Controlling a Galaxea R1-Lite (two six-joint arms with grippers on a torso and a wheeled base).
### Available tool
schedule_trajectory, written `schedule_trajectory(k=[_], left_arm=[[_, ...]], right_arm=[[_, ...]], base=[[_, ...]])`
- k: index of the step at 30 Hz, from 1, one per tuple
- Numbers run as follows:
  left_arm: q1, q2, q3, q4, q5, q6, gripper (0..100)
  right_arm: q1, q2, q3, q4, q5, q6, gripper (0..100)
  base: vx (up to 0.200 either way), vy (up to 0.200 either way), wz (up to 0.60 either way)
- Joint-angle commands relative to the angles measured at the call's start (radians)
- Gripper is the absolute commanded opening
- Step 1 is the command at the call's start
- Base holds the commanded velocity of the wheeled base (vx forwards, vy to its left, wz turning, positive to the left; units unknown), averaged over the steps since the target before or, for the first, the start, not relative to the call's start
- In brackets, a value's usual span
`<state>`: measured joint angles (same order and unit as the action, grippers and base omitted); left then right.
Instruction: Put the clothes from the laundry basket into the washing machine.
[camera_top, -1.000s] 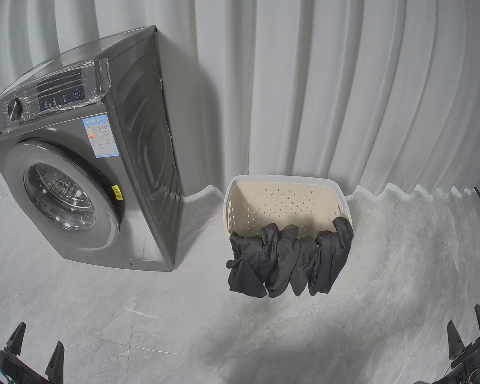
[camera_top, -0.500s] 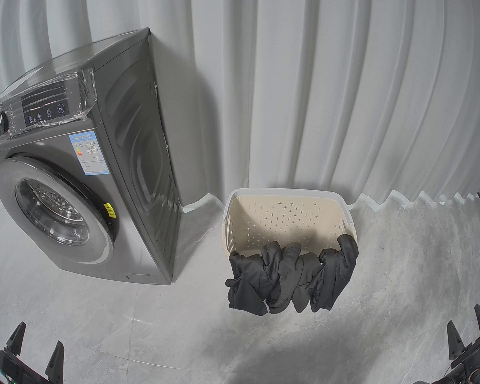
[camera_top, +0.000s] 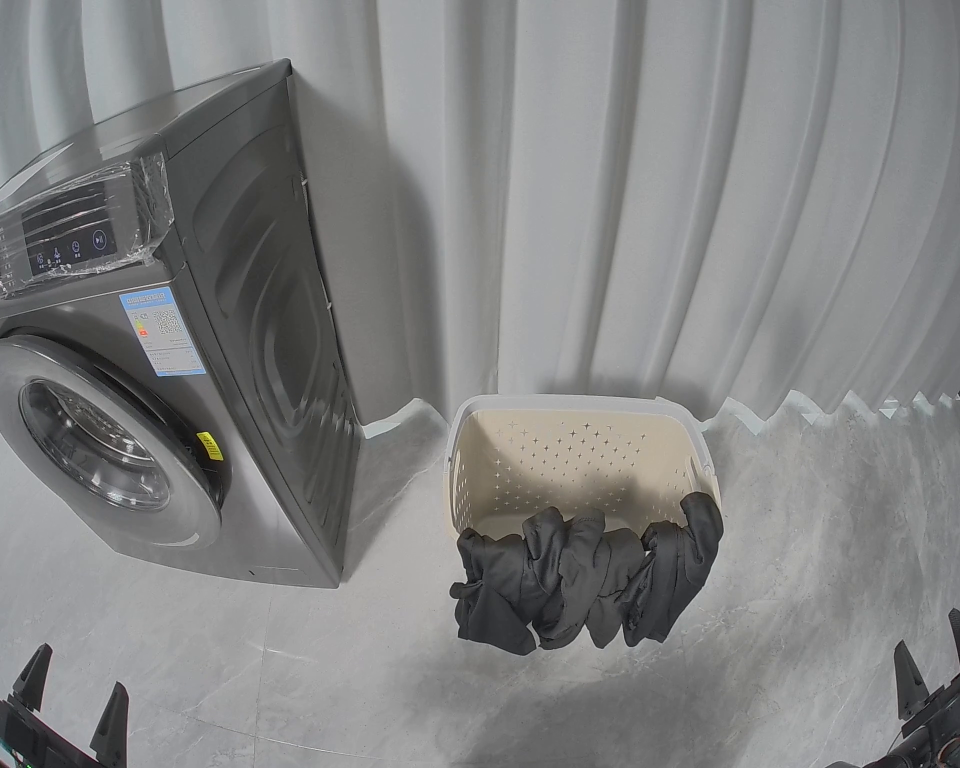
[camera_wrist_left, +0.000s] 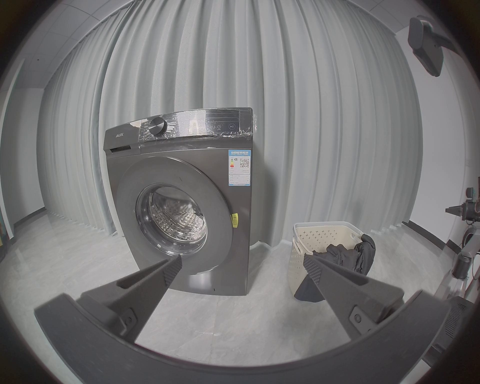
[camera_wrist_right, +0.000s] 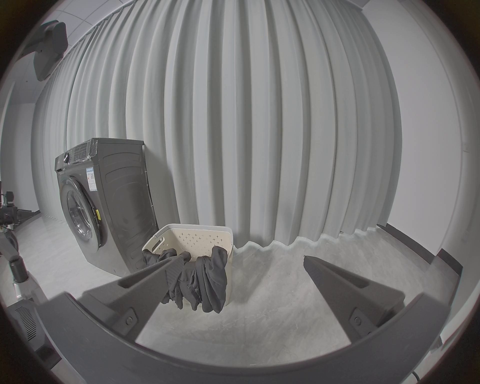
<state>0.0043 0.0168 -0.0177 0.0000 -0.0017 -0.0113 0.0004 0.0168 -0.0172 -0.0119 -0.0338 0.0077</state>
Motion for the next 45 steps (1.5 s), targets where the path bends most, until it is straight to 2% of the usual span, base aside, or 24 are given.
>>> schedule_trajectory(k=[1, 12, 28, 34, 45], left_arm=[[0.000, -0.017, 0.016, 0.000, 0.000, -0.001, 100], [0.000, -0.017, 0.016, 0.000, -0.001, 0.001, 100], [0.000, -0.017, 0.016, 0.000, -0.001, -0.001, 100], [0.000, -0.017, 0.016, 0.000, -0.001, -0.001, 100], [0.000, -0.017, 0.016, 0.000, -0.001, 0.001, 100]], right_arm=[[0.000, -0.017, 0.017, 0.000, 0.000, 0.000, 100], [0.001, -0.017, 0.017, 0.000, 0.000, 0.000, 100], [0.000, -0.017, 0.017, 0.000, 0.000, 0.000, 100], [0.000, -0.017, 0.017, 0.000, 0.000, 0.000, 100], [0.000, -0.017, 0.017, 0.001, 0.002, 0.011, 100]], base=[[0.000, 0.000, 0.00], [0.000, -0.200, 0.00], [0.000, 0.000, 0.00], [0.200, 0.000, 0.00], [0.000, 0.000, 0.00]])
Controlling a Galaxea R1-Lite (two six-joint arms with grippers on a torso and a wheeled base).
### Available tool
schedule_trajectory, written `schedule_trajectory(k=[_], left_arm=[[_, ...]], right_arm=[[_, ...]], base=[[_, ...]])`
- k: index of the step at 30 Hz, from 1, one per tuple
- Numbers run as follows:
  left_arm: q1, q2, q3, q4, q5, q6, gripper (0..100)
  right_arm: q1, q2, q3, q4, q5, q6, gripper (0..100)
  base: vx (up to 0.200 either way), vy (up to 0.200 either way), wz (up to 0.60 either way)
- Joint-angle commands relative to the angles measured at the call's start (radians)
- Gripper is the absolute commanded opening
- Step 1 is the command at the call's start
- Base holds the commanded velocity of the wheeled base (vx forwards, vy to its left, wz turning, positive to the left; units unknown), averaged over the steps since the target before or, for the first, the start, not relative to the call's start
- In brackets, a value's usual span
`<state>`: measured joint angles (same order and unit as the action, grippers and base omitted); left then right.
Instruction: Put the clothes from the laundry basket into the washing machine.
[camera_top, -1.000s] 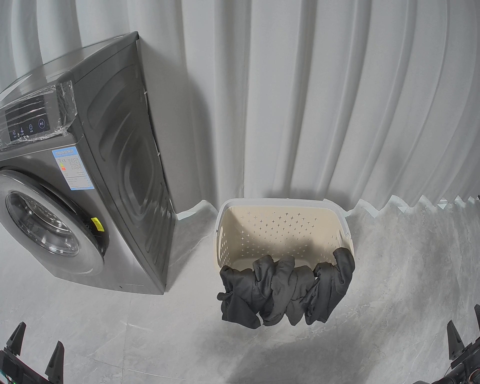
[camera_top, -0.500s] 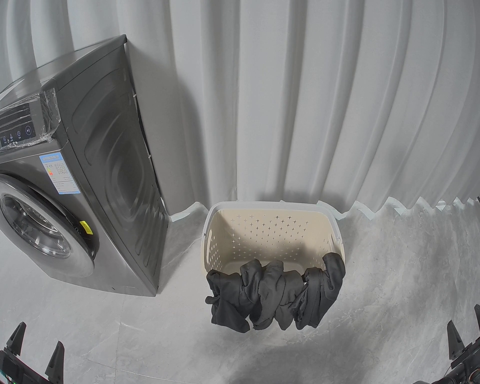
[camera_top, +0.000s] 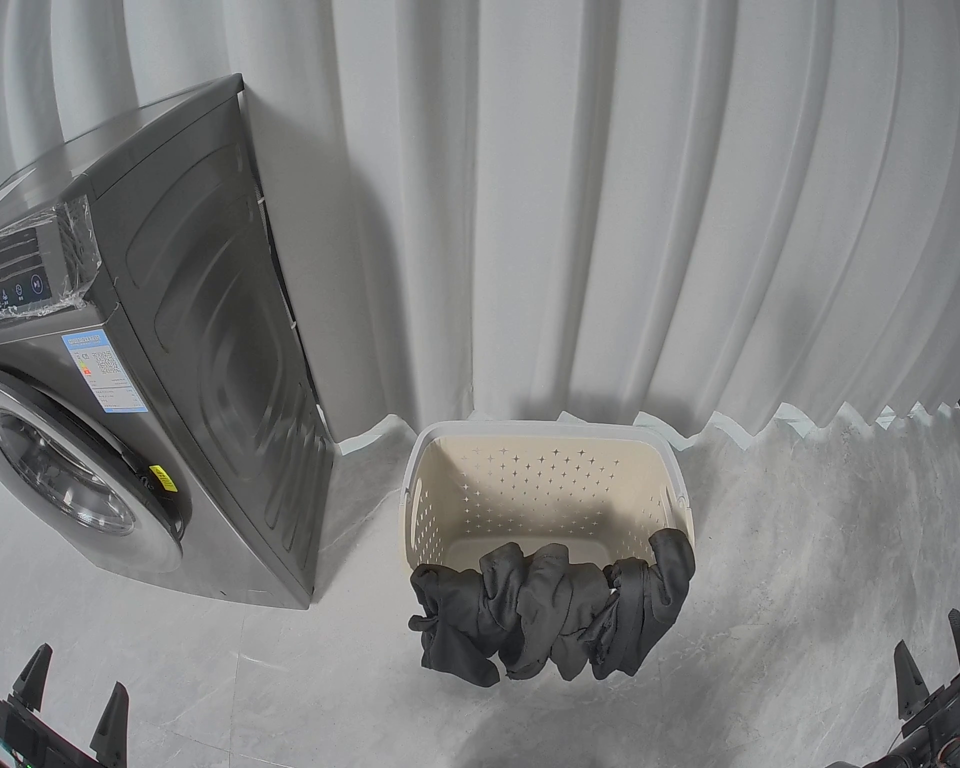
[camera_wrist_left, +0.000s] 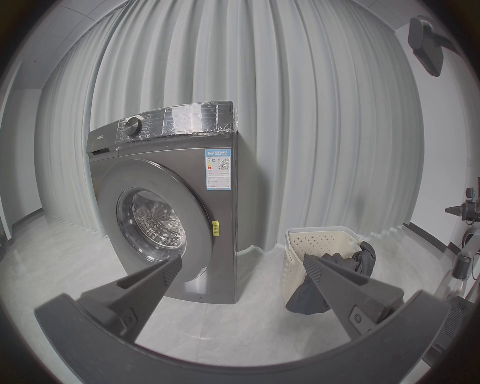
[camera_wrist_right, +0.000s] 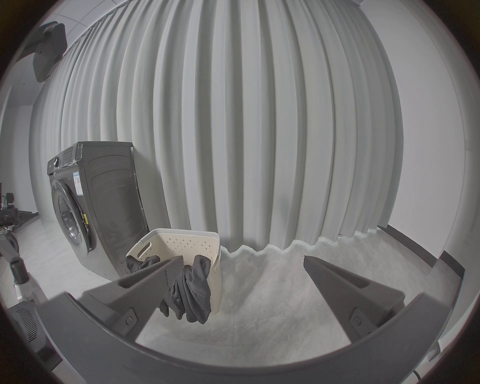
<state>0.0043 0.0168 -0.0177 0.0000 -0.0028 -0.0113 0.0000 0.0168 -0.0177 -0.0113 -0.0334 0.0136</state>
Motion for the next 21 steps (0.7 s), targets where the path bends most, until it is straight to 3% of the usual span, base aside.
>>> schedule_trajectory(k=[1, 9, 21], left_arm=[[0.000, -0.017, 0.016, 0.000, 0.000, 0.001, 100], [0.000, -0.017, 0.016, 0.000, 0.000, -0.001, 100], [0.000, -0.017, 0.016, 0.000, 0.000, -0.001, 100]], right_arm=[[-0.002, -0.017, 0.018, 0.001, 0.003, 0.006, 100], [0.002, -0.017, 0.018, 0.002, 0.024, -0.020, 100], [0.002, -0.017, 0.018, 0.001, 0.023, -0.015, 100]], base=[[0.000, 0.000, 0.00], [0.000, 0.000, 0.00], [0.200, 0.000, 0.00]])
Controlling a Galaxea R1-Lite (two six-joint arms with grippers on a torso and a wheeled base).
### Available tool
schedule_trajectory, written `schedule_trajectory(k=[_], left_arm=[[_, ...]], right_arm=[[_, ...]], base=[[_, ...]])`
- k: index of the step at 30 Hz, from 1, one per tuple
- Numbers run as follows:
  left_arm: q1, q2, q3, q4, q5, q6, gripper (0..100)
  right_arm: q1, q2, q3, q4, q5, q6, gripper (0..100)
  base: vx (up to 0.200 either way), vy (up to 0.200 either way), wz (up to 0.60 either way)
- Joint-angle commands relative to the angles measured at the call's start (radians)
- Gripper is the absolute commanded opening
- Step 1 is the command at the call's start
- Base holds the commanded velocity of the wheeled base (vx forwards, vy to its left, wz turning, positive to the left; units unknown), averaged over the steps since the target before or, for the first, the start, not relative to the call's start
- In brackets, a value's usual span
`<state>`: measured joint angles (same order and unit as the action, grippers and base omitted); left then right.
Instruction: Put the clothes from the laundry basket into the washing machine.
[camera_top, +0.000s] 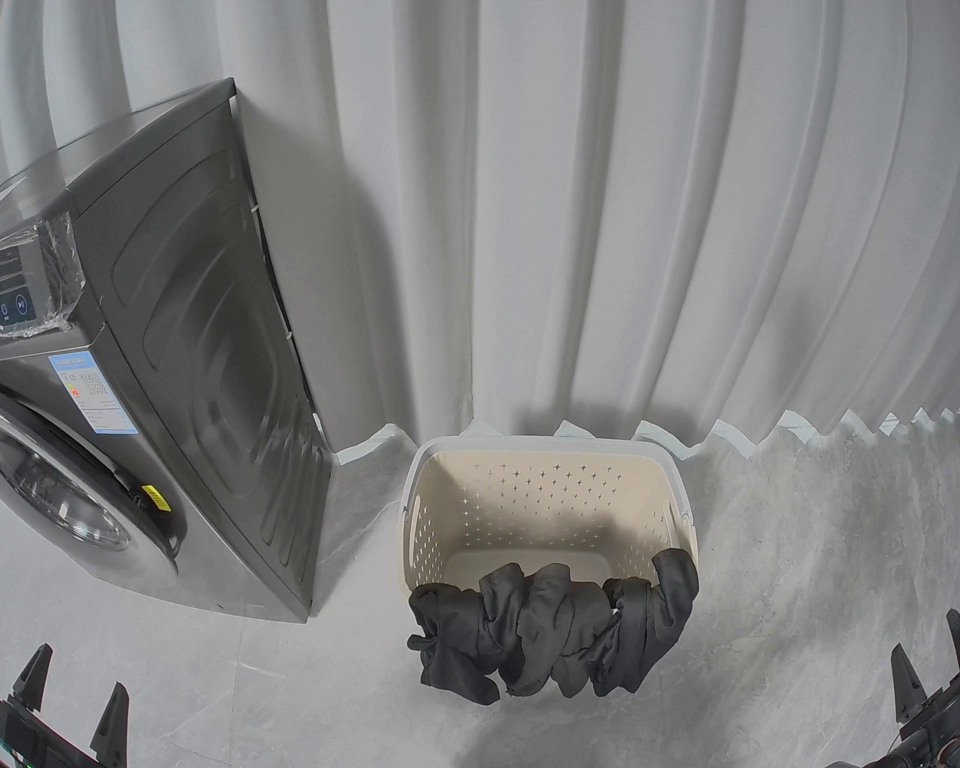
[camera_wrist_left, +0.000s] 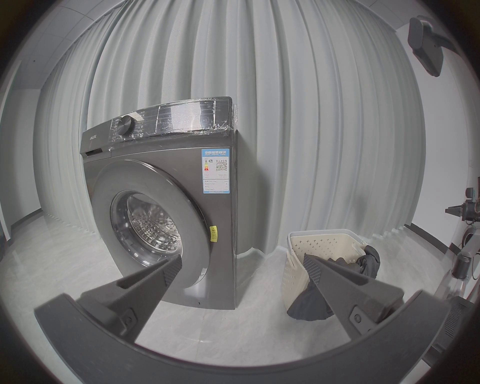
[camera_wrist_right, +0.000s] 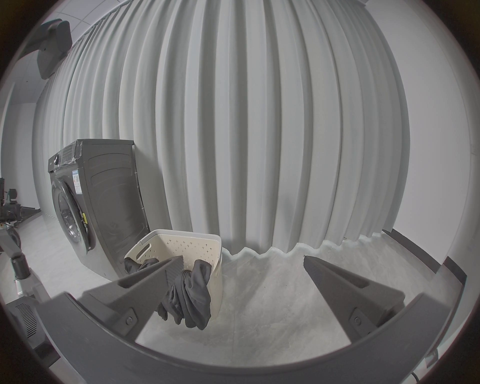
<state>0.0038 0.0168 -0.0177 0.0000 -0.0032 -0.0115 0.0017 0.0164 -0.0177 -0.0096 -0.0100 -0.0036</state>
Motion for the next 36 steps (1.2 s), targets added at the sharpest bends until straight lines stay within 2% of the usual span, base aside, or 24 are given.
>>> schedule_trajectory(k=[1, 10, 16, 31, 36], left_arm=[[0.001, -0.017, 0.016, 0.000, 0.000, 0.001, 100], [0.001, -0.017, 0.016, 0.000, 0.002, -0.001, 100], [0.001, -0.017, 0.016, 0.000, 0.002, -0.001, 100], [0.001, -0.017, 0.016, 0.000, 0.000, -0.002, 100], [0.001, -0.017, 0.016, 0.000, 0.000, -0.002, 100]], right_arm=[[0.000, -0.016, 0.018, -0.001, -0.001, 0.002, 100], [0.000, -0.016, 0.018, -0.001, -0.001, 0.007, 100], [0.000, -0.016, 0.018, -0.001, -0.001, 0.002, 100], [0.000, -0.016, 0.018, -0.001, -0.001, 0.002, 100], [0.000, -0.016, 0.018, -0.001, -0.001, 0.002, 100]], base=[[0.200, 0.000, 0.00], [0.000, 0.000, 0.00], [0.000, -0.200, 0.00], [0.000, 0.000, 0.00], [0.200, 0.000, 0.00]])
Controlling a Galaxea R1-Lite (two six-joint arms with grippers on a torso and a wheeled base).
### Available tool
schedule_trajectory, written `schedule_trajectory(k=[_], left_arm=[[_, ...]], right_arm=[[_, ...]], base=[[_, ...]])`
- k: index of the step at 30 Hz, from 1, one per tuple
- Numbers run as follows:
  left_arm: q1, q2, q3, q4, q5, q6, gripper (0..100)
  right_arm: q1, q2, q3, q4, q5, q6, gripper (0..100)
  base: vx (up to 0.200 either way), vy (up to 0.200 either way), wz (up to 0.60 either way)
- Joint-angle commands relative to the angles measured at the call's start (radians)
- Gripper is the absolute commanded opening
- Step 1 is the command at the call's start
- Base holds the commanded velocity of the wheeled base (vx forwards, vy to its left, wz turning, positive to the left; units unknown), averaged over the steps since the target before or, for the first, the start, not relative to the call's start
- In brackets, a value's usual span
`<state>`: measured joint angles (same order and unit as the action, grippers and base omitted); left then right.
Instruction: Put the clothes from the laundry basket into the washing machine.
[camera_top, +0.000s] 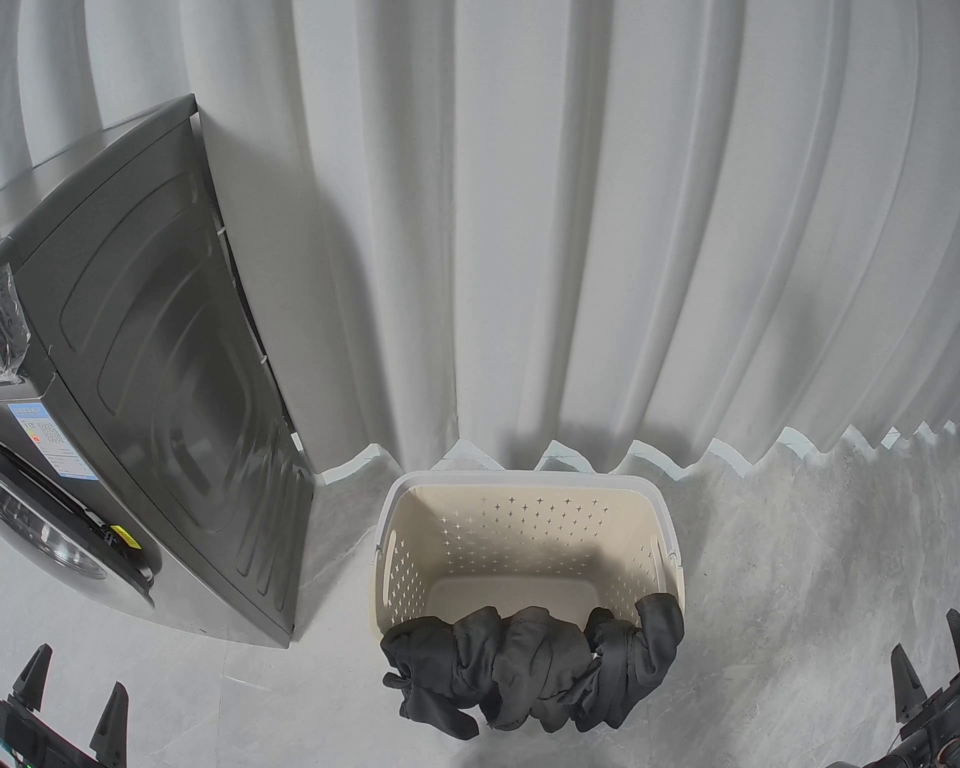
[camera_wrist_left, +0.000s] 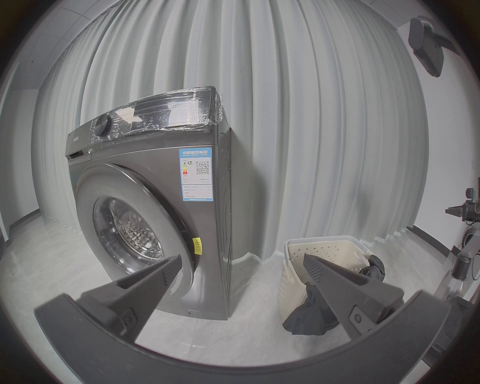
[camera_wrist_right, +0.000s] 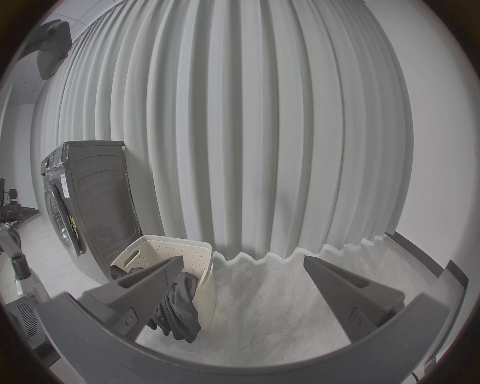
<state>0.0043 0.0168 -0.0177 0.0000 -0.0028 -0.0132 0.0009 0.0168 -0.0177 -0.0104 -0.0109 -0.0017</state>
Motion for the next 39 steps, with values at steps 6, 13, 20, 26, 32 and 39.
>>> schedule_trajectory(k=[6, 13, 20, 26, 32, 39], left_arm=[[0.000, -0.017, 0.016, 0.000, 0.000, 0.001, 100], [0.000, -0.017, 0.016, 0.000, 0.000, 0.001, 100], [0.000, -0.017, 0.016, 0.000, 0.000, -0.002, 100], [0.000, -0.017, 0.016, 0.000, 0.000, 0.001, 100], [0.000, -0.017, 0.016, 0.000, 0.000, 0.001, 100], [0.000, -0.017, 0.016, 0.000, 0.000, 0.001, 100]], right_arm=[[-0.001, -0.017, 0.018, 0.000, 0.000, 0.000, 100], [-0.001, -0.017, 0.018, 0.000, 0.000, -0.001, 100], [-0.001, -0.017, 0.018, 0.000, 0.000, -0.001, 100], [-0.001, -0.017, 0.018, 0.000, 0.000, -0.001, 100], [-0.001, -0.017, 0.018, 0.000, 0.000, 0.000, 100], [0.001, -0.017, 0.018, 0.000, 0.000, 0.000, 100]], base=[[0.100, 0.000, 0.00], [0.000, 0.000, 0.00], [0.143, 0.000, 0.00], [0.167, 0.000, 0.00], [0.000, 0.000, 0.00], [0.000, 0.000, 0.00]])
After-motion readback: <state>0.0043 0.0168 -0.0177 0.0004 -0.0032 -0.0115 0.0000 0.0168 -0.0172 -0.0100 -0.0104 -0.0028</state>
